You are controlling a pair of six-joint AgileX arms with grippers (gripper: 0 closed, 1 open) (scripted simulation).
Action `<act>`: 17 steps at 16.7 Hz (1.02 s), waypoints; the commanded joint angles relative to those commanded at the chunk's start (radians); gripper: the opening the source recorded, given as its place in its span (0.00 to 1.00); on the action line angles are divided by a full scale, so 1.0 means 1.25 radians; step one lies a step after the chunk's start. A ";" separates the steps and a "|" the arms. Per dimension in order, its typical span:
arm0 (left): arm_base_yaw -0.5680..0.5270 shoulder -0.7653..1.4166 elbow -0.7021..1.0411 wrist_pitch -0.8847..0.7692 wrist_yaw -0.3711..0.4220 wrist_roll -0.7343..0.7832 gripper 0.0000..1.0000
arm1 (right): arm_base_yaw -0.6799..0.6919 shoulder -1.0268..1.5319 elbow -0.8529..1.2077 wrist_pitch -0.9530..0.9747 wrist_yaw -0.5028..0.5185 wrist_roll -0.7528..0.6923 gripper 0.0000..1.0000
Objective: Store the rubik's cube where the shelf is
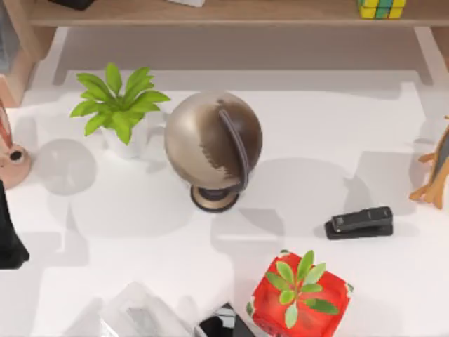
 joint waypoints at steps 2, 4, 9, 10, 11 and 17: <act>0.000 0.000 0.000 0.000 0.000 0.000 1.00 | -0.005 -0.001 -0.004 -0.001 -0.001 0.002 0.00; 0.000 0.000 0.000 0.000 0.000 0.000 1.00 | -0.001 0.008 0.010 -0.011 0.005 0.002 0.00; 0.000 0.000 0.000 0.000 0.000 0.000 1.00 | 0.047 0.062 0.157 -0.087 0.052 0.001 0.00; 0.000 0.000 0.000 0.000 0.000 0.000 1.00 | 0.055 0.073 0.178 -0.102 0.061 0.001 0.00; 0.000 0.000 0.000 0.000 0.000 0.000 1.00 | 0.061 0.080 0.191 -0.113 0.067 0.001 0.00; 0.000 0.000 0.000 0.000 0.000 0.000 1.00 | 0.061 0.090 0.205 -0.127 0.072 0.002 0.00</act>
